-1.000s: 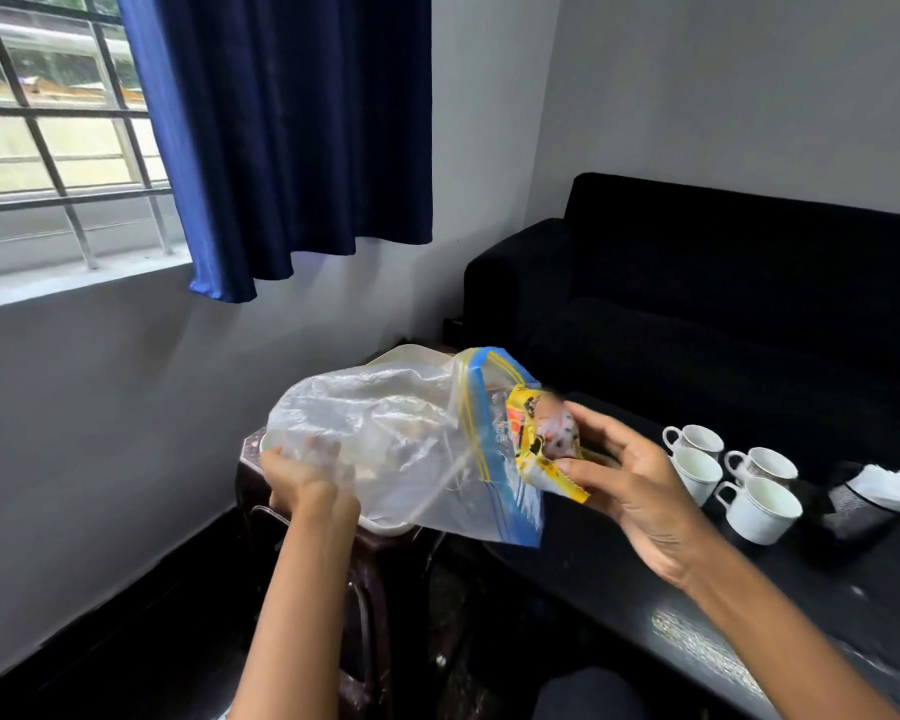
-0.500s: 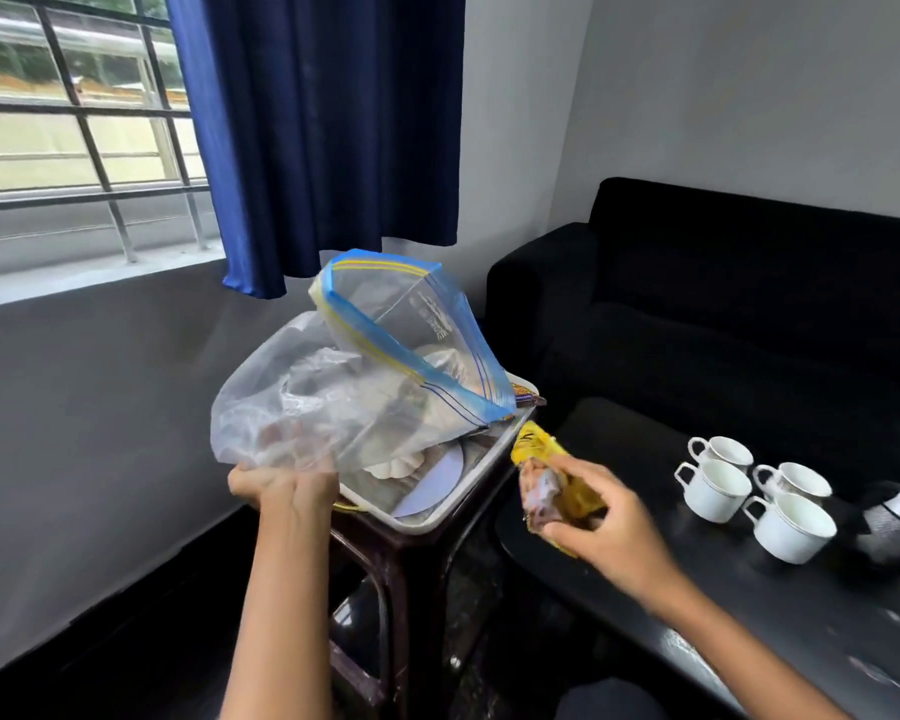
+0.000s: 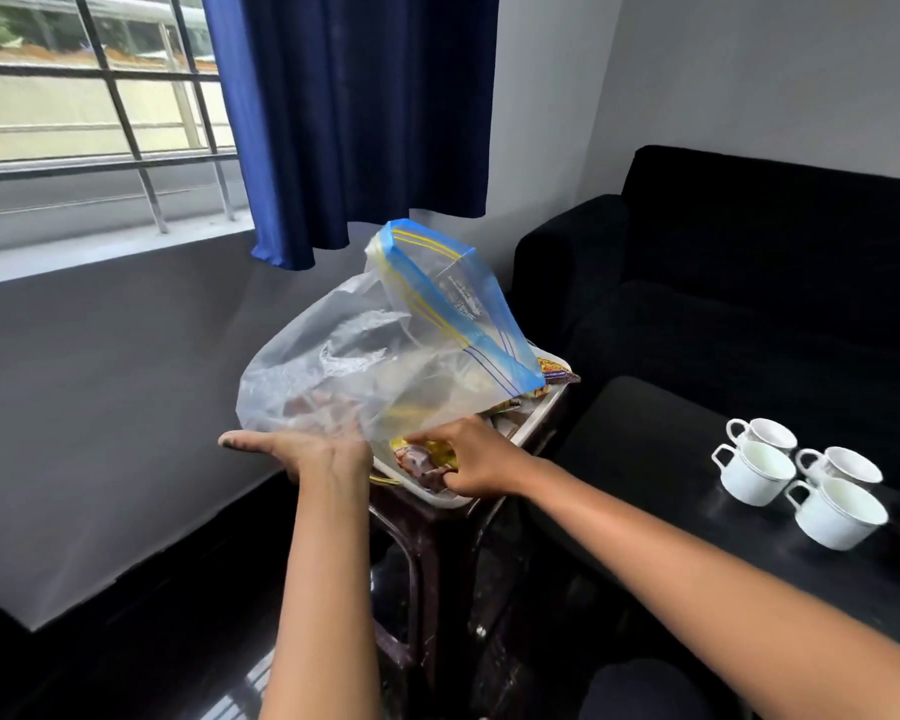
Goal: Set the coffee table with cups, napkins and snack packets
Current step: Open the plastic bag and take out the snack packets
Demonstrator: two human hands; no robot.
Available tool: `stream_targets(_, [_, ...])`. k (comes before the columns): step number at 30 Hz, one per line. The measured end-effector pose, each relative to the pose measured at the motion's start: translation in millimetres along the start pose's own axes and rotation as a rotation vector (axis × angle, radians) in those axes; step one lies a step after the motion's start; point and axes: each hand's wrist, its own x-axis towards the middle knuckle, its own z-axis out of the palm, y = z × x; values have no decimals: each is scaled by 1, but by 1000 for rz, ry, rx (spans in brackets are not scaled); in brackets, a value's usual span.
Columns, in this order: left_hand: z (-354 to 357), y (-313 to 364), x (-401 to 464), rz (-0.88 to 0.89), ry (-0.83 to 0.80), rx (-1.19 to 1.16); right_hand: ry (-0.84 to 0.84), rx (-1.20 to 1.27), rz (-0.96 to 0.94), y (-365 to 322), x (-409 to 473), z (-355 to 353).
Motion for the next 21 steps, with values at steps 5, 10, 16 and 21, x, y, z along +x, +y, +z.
stream_targets(5, [4,-7,-11,-26,-50,58,-36,-78,64,0,0,5])
stream_targets(10, [9,-19,-21,34,49,191,84,174,208,1,-16,3])
stream_targets(16, [16,-34,-38,163,147,178,317,1165,217,-9,-63,-26])
stream_targets(21, [22,-55,-61,350,128,377,610,1402,195,-11,-81,-54])
